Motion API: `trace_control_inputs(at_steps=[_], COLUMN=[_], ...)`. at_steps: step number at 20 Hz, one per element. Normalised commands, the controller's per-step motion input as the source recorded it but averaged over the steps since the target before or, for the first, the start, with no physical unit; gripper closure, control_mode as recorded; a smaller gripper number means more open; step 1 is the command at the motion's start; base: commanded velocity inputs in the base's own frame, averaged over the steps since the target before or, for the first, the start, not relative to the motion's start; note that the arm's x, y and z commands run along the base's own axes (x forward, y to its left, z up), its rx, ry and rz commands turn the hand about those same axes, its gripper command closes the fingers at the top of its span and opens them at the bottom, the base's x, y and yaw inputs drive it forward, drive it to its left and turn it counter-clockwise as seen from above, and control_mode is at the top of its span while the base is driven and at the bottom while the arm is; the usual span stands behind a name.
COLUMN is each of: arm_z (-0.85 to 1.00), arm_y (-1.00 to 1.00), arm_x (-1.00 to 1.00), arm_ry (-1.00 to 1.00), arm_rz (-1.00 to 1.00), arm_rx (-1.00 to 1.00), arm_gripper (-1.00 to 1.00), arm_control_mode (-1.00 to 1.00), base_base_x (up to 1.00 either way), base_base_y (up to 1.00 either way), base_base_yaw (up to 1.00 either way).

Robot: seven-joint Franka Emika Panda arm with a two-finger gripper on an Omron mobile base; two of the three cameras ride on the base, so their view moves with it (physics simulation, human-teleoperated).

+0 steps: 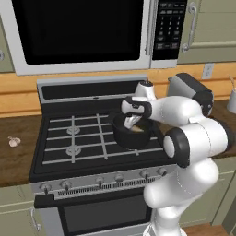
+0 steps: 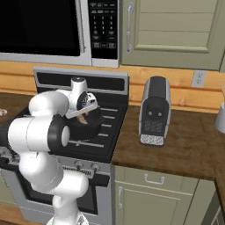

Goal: Put the sweet potato and garlic in the pot. Retrieve the spatula and lightly stir the vegetables in the pot.

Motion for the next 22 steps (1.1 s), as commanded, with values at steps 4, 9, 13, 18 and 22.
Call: trace_control_inputs(at_steps=[4, 9, 13, 18, 22], arm_z=[-0.17, 0.4, 1.0, 0.83, 0.53], arm_y=[0.0, 0.02, 0.04, 0.0, 0.11], arm_x=[0.26, -0.04, -0.67, -0.99, -0.82], arm_ry=[0.04, -0.06, -0.22, -0.09, 0.05], arm_rz=[0.0, 0.0, -0.01, -0.05, -0.03], arm_rx=[0.0, 0.0, -0.01, 0.0, -0.01], arm_gripper=[-1.0, -1.0, -1.0, -1.0, -1.0], arm_control_mode=[-1.0, -1.0, -1.0, -1.0, -1.0], base_base_x=[0.0, 0.0, 0.0, 0.0, 0.0], base_base_y=[0.0, 0.0, 0.0, 0.0, 0.0], base_base_yaw=[0.0, 0.0, 0.0, 0.0, 0.0])
